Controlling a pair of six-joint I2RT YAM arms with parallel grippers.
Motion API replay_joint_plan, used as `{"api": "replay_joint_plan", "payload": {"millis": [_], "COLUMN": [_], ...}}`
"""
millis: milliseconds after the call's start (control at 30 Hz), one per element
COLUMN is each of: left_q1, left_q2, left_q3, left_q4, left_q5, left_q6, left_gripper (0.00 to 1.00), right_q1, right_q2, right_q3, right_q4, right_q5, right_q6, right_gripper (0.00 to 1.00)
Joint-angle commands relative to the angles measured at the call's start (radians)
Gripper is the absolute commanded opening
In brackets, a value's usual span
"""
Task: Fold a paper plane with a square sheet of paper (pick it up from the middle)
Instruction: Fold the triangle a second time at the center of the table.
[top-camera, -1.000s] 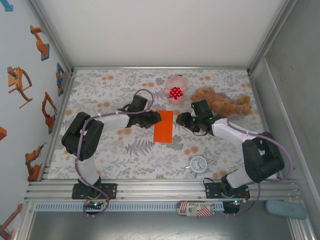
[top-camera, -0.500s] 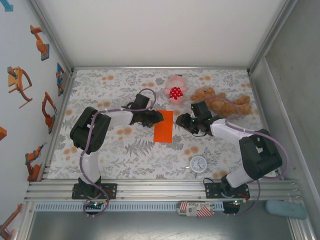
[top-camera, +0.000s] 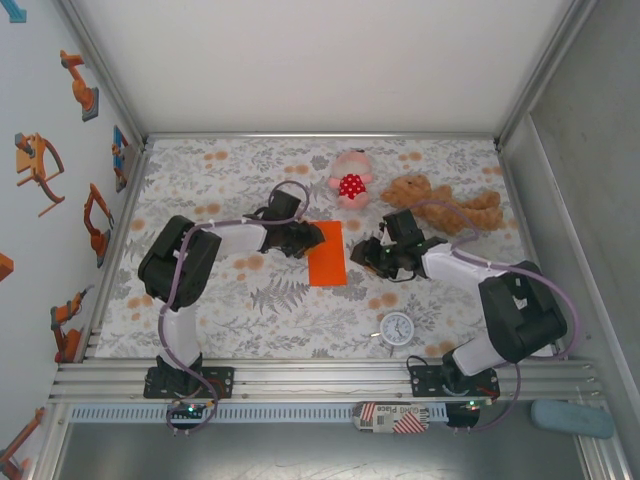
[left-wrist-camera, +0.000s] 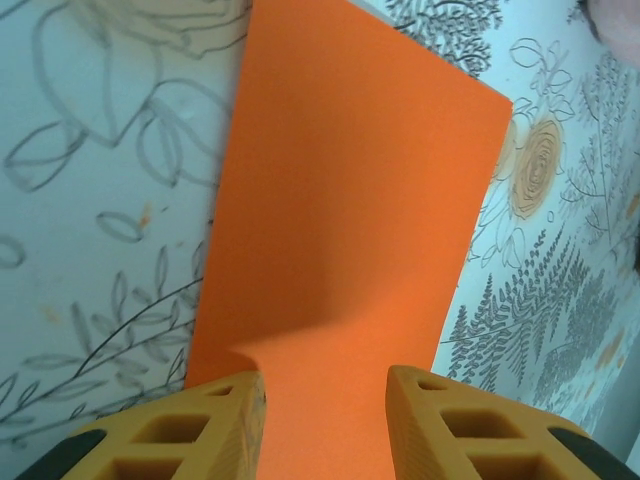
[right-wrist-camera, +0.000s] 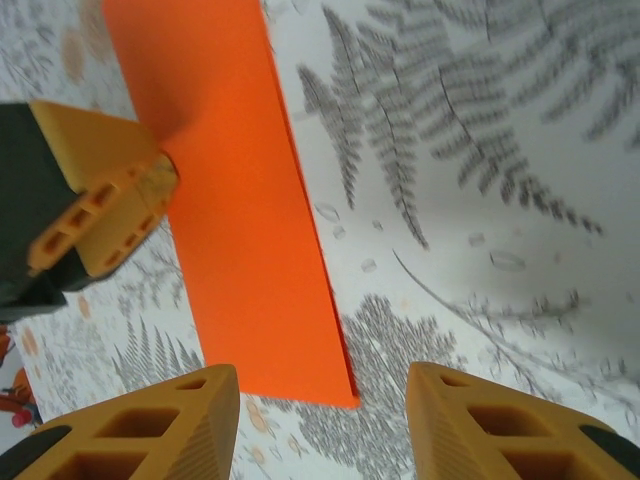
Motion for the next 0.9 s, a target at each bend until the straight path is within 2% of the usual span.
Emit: {"api": "replay_joint_plan", "payload": {"millis": [0,300,500,867], "left_q1": [-0.012,-0.016,-0.015,-0.015], "left_q2": [-0.007,0.006,0.02,0.023], "left_q3": [-0.037,-0.057,-0.053,-0.048], "left_q4": [-0.124,-0.13,-0.135,-0.144], "left_q5": [-0.075,-0.078,-0.073,-0.064], "left_q6": [-0.07,-0.077,-0.083,-0.084], "left_gripper": [0.38,0.38,0.37,0.37], "right_q1": [0.016,0.07,0.077,0.087], "right_q2": [-0.02,0.071,0.114,0.146], "right_q3": [-0.015,-0.017,-0.004,0.001], "right_q4": [-0.039,0.026,0.029,0.048], "right_q5": [-0.047,-0.074,-0.082,-0.102], "right_q6": [-0.004,0.009,0.009,0.014], "right_gripper": [0.46,0.36,0.36,0.29]}}
